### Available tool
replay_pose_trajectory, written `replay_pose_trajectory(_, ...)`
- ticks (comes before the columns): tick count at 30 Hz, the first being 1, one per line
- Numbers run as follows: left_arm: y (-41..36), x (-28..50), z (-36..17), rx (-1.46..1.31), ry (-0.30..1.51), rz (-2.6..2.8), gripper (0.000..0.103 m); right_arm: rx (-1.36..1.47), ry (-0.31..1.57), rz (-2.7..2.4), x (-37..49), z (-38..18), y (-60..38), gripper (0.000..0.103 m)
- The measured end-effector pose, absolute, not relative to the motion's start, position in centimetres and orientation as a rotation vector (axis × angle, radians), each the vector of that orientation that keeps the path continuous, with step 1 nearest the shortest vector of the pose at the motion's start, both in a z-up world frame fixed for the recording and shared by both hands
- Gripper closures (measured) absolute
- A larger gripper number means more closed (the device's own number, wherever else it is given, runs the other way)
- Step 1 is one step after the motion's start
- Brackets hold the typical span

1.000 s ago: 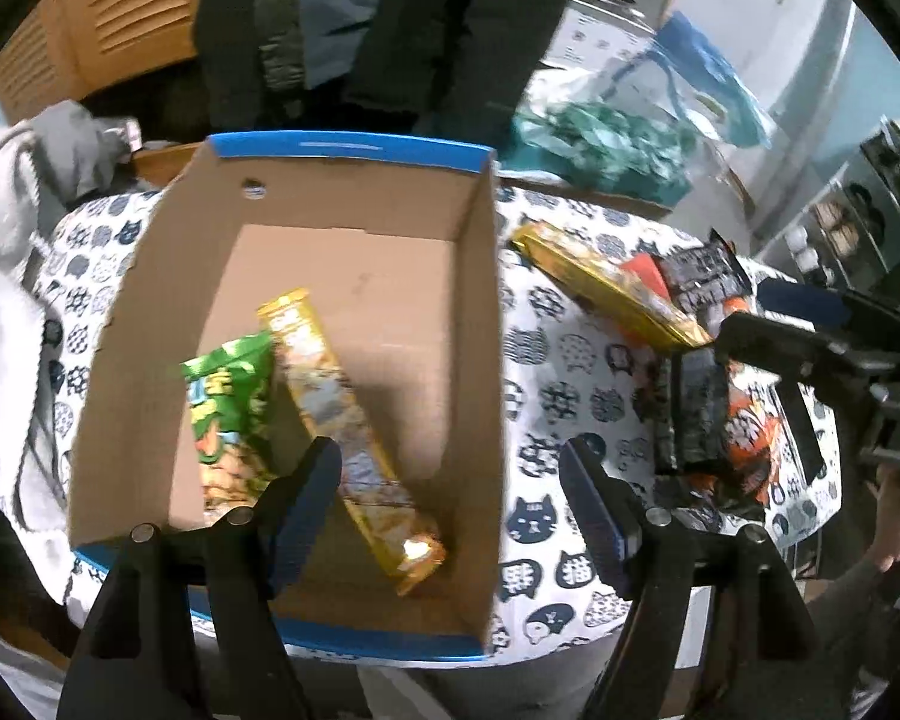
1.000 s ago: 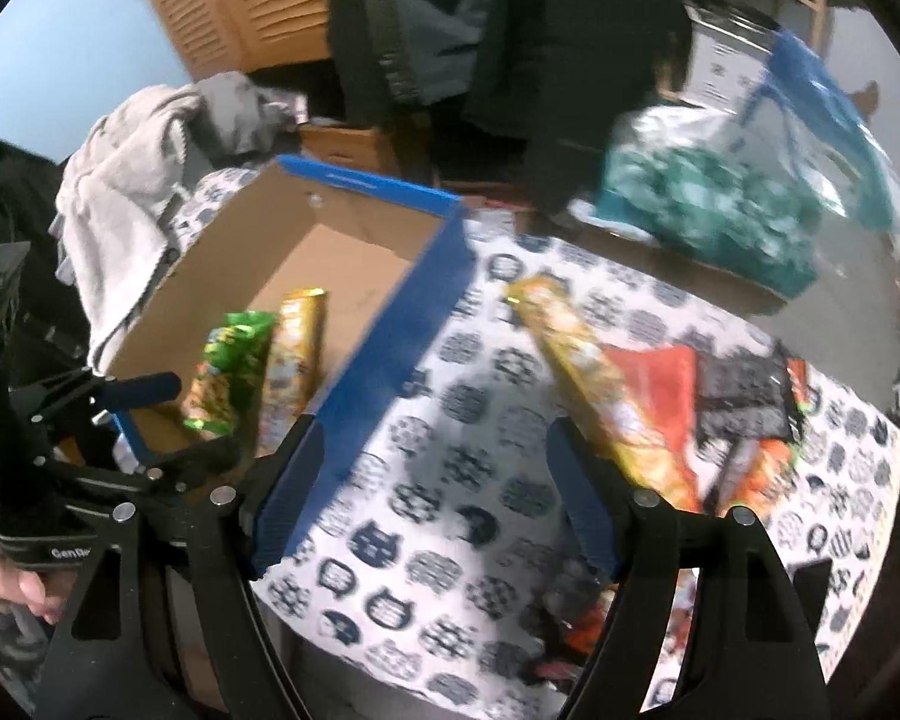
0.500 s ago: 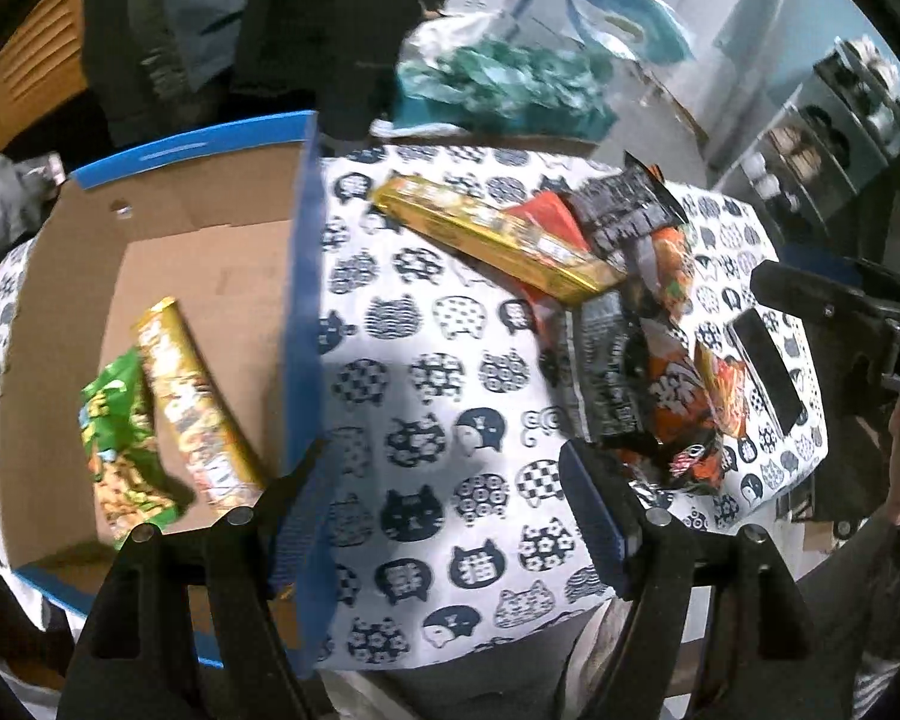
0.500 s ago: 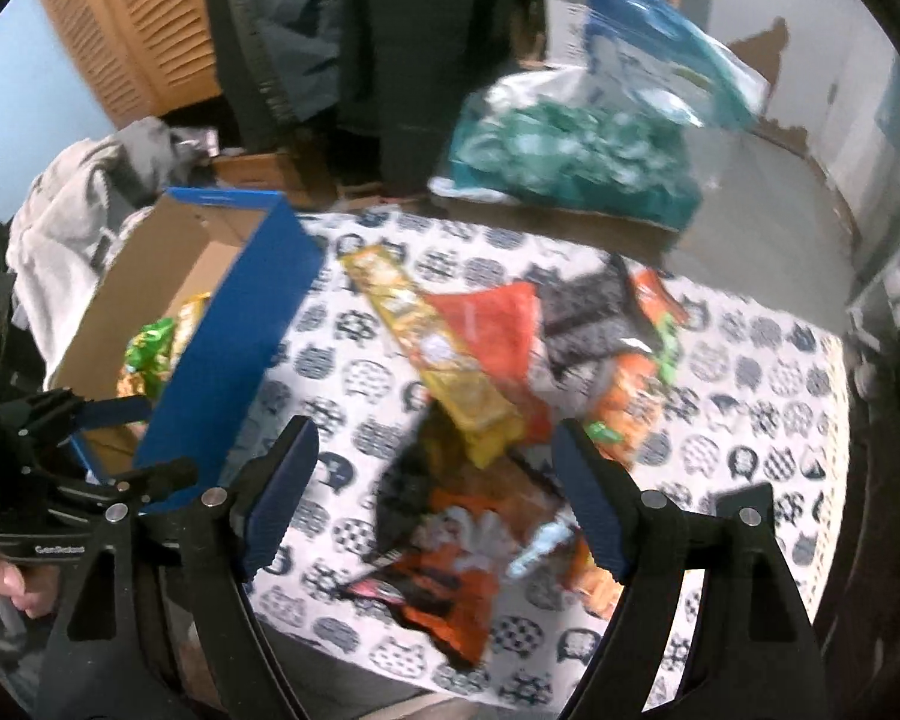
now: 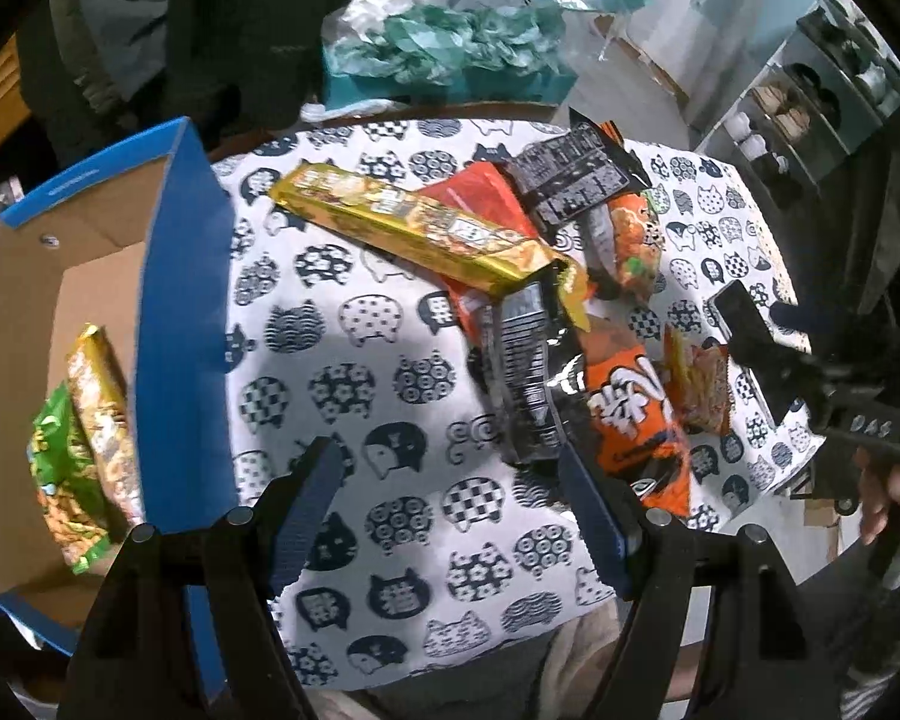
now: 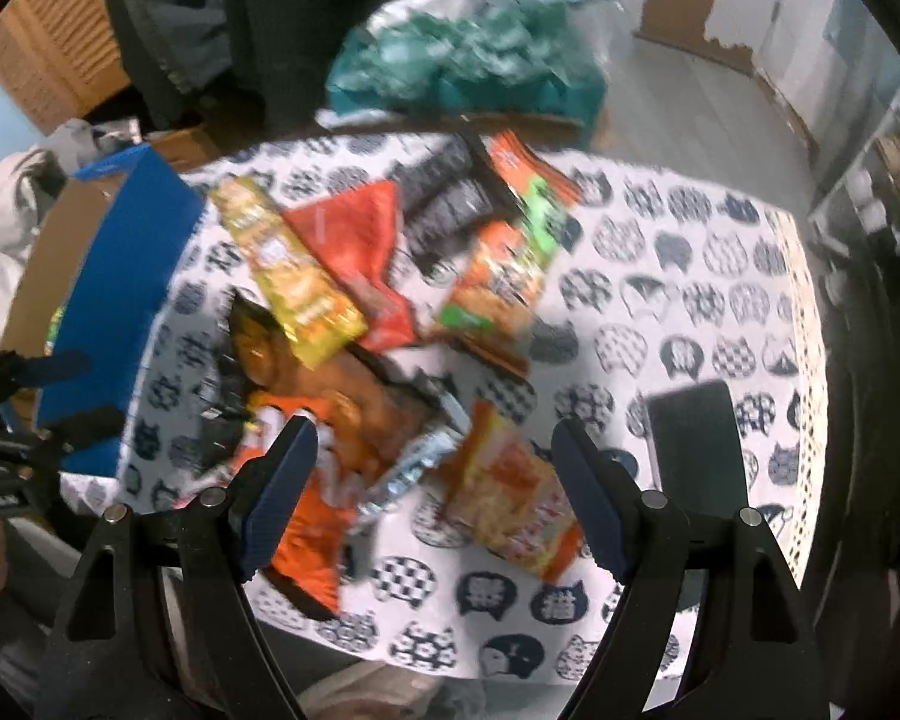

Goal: Organize snacks
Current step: 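Grasp the black bag with the left tool while the right tool grasps the orange chip bag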

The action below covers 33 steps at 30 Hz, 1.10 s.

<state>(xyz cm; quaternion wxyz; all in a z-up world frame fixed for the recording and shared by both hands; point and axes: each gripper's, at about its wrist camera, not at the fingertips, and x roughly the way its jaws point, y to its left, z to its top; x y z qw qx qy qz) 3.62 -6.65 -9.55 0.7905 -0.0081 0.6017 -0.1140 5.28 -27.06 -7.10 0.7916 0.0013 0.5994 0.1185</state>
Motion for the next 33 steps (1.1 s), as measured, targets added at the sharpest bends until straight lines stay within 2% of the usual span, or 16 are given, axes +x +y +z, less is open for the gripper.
replay_pose_trajectory(10, -8.8, 5.2, -11.4, -0.061, 1.326, -0.26, 0.025, 0.04, 1.391, 0.248, 4.6, -11.3, -29.8, 0.023)
replay_pose_trajectory(17, -9.6, 5.9, -13.0, -0.167, 1.372, -0.281, 0.023, 0.008, 1.425, 0.252, 4.3, -13.7, -29.6, 0.023)
replay_pose_trajectory(33, -9.9, 7.8, -16.9, -0.192, 1.42, -0.247, 0.02, -0.031, 1.461, 0.238, 6.1, -17.6, -29.0, 0.019)
